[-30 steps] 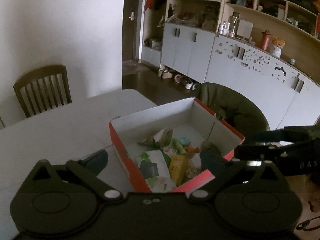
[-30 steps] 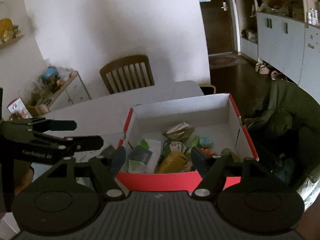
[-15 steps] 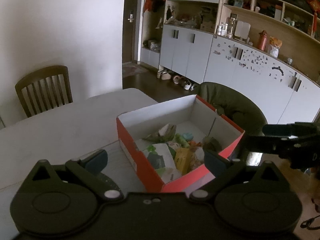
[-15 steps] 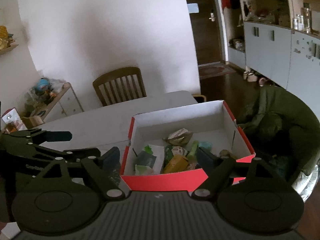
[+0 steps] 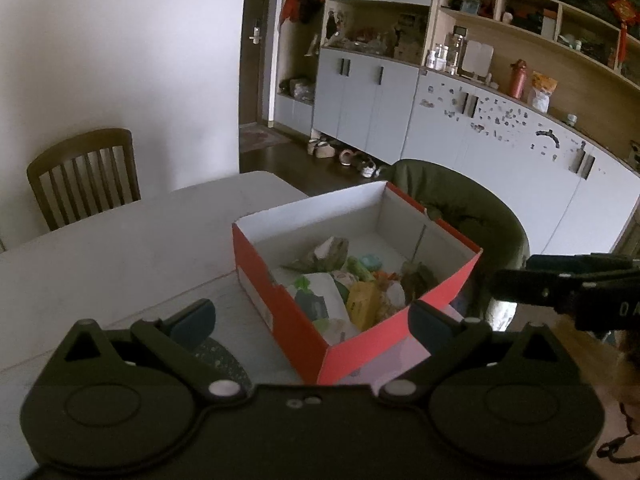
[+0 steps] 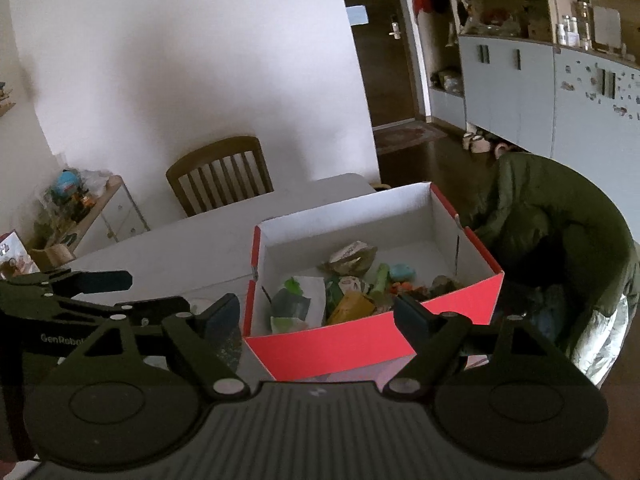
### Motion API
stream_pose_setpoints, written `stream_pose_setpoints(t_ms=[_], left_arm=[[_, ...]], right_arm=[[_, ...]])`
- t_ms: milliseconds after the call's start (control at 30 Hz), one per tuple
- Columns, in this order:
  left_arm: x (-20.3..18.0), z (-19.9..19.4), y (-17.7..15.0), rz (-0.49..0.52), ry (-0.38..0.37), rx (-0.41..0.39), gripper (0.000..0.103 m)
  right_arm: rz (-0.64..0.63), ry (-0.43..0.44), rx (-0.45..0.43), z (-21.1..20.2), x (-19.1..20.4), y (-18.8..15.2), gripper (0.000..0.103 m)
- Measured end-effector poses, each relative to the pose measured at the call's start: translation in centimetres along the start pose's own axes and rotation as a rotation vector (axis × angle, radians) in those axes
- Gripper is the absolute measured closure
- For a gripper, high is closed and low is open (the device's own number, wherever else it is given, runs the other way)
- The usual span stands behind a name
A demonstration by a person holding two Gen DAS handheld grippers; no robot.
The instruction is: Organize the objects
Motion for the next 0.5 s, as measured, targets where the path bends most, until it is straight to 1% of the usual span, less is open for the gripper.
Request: stream_pose_setpoints(t_ms=[167, 233, 500], left_arm=[[0.26, -0.16, -0.41, -0.010, -0.021, 0.012, 0.001], [0.31, -0.19, -0.45, -0.004, -0.030, 0.013, 0.001], [0.33, -0.96, -0.79, 0.012, -0.038, -0.021, 0.001]], right_arm=[[0.019, -0.002, 0.002, -0.22, 0.21, -0.26, 0.019], [0.032, 0.009, 0.009, -0.20, 0.24, -0.34, 0.019], [0.036, -0.004, 0.000, -0.59, 0.93, -0.78, 0.019]])
Point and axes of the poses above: each gripper's, at about its wrist camera, not at the fingertips, and z roughly the way its jaws point, x to its left, y to its top, the point moved 1 cm from there along z, roughly the way its jaws point, and after that the axes turned 4 degrees about -y, right-handed, at the moved point
